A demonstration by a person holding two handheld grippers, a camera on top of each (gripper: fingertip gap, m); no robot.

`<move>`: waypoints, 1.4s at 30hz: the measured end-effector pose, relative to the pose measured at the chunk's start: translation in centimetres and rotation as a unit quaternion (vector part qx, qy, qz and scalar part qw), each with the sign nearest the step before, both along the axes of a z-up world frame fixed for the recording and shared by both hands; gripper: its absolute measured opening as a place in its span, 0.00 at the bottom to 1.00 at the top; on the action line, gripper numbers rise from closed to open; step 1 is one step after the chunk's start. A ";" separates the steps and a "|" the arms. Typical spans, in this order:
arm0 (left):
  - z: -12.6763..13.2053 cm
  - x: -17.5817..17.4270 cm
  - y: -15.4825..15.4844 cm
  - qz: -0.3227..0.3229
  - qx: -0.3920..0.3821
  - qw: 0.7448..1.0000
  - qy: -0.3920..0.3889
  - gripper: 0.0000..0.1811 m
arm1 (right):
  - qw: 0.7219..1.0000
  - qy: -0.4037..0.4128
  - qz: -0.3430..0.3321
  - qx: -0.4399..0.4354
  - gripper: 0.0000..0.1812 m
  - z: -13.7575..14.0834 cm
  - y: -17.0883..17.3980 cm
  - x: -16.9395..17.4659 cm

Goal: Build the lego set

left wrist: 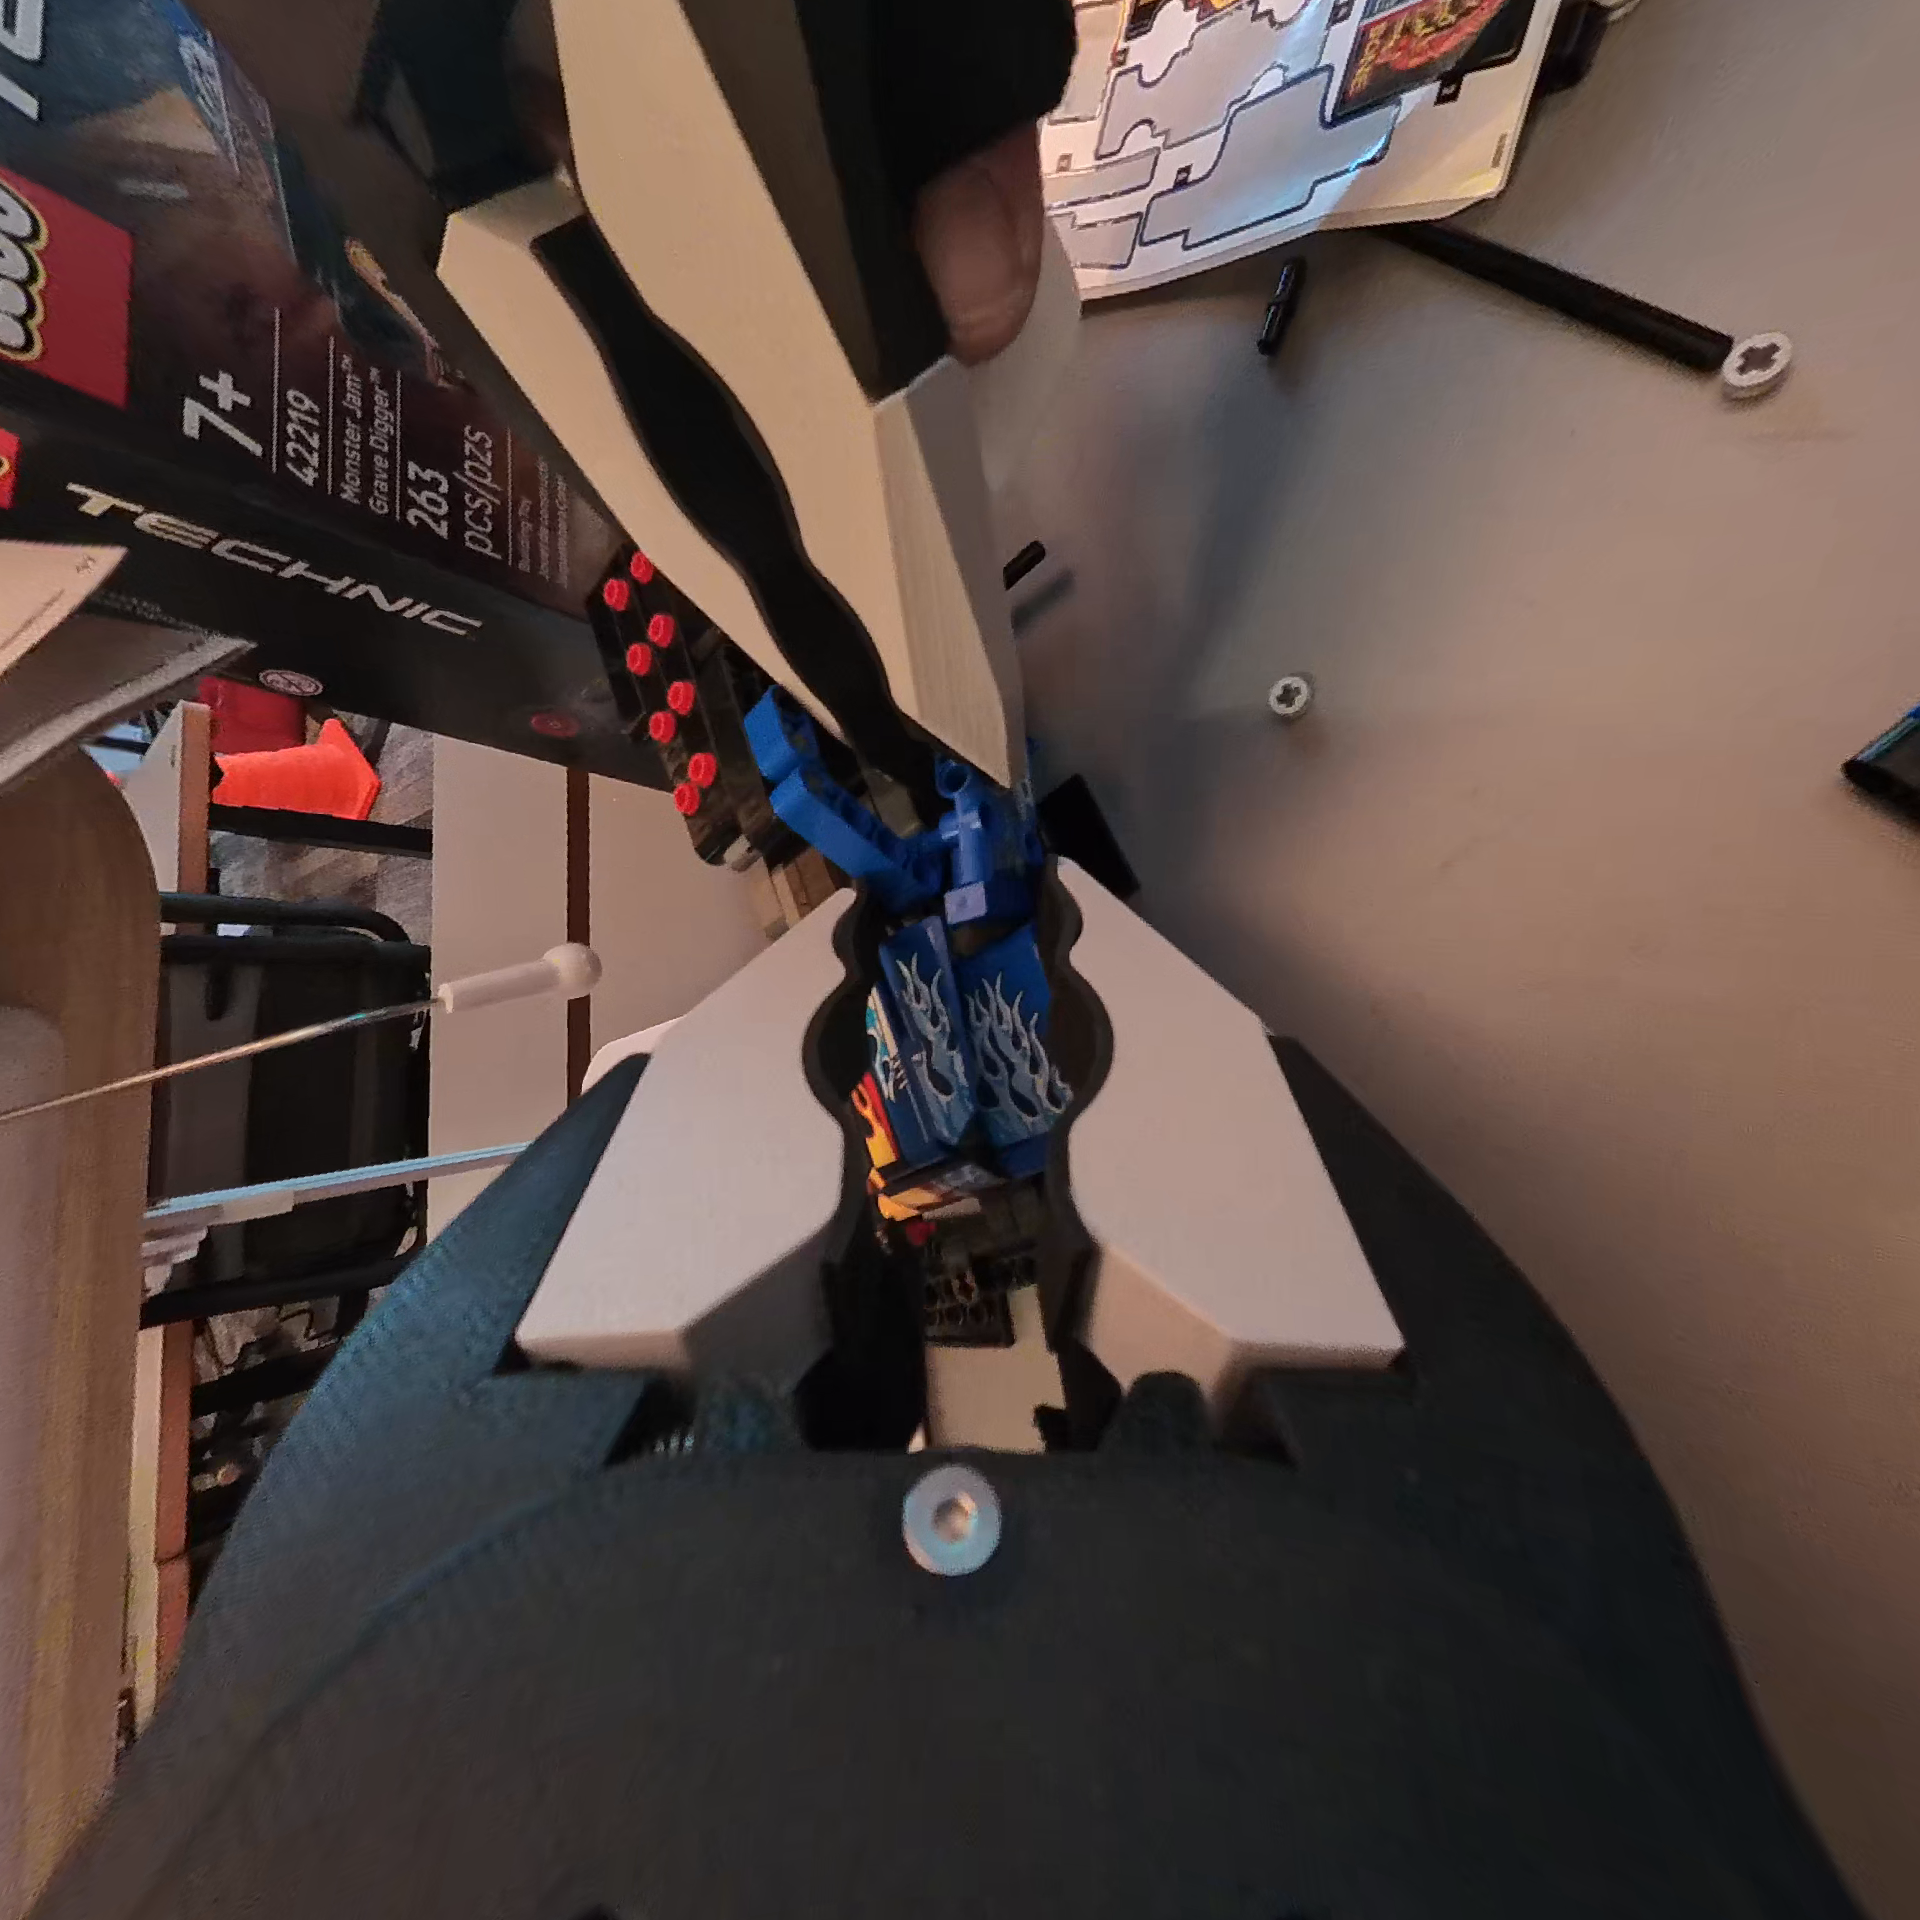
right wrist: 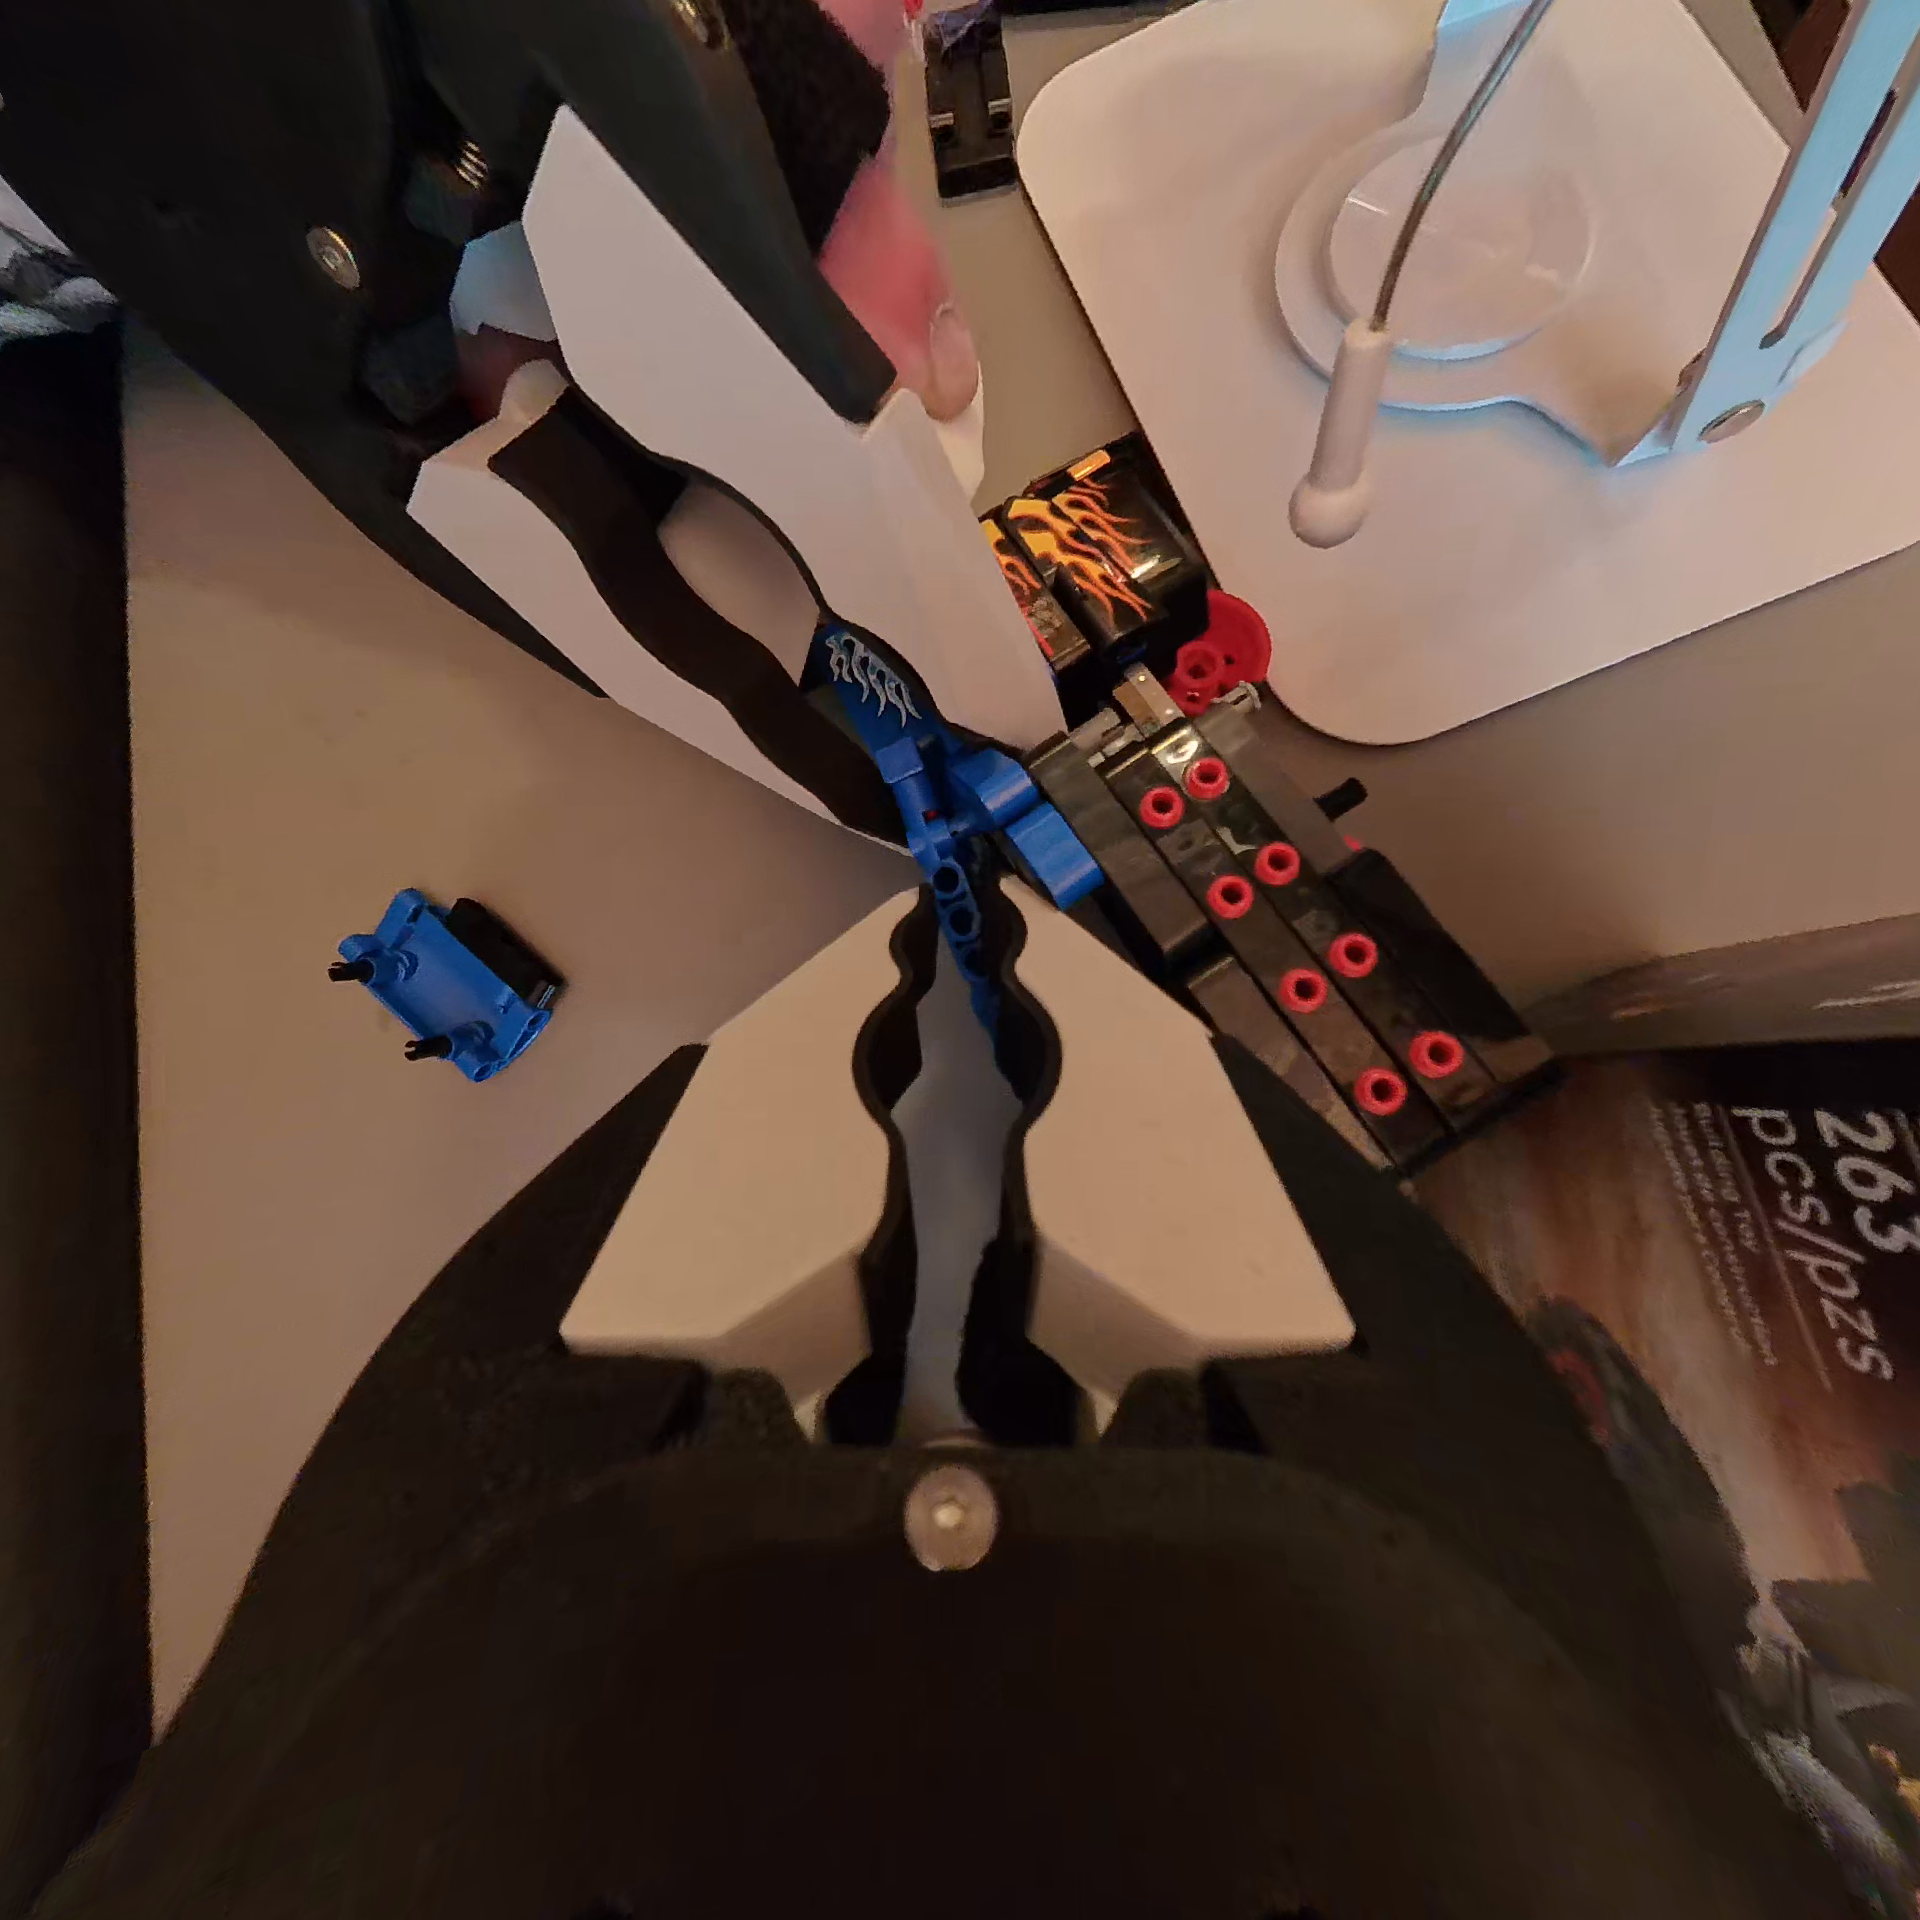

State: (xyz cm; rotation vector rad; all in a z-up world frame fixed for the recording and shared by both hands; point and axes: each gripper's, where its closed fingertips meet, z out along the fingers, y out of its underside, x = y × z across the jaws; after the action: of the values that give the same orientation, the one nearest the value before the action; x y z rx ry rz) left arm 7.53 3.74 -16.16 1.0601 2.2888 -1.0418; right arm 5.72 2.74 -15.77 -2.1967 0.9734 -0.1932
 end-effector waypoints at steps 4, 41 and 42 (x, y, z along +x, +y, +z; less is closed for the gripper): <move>0.1 0.1 -0.1 0.005 -0.001 1.000 0.001 0.15 | 1.000 -0.004 -0.015 -0.024 0.03 -0.1 -0.1 0.2; 1.6 0.8 -1.7 0.053 0.038 0.985 0.163 0.45 | 0.989 -0.085 0.013 -0.119 0.05 -0.8 -2.6 -0.5; 1.0 0.7 -2.0 0.054 0.055 0.982 0.170 0.45 | 0.989 -0.085 0.011 -0.118 0.05 -0.7 -2.6 -0.5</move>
State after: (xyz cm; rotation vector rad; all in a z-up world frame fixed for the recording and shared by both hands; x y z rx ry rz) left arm 8.26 1.79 -15.13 0.8378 2.6699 -1.1363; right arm 5.25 0.16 -16.51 -2.3576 0.8675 -0.5013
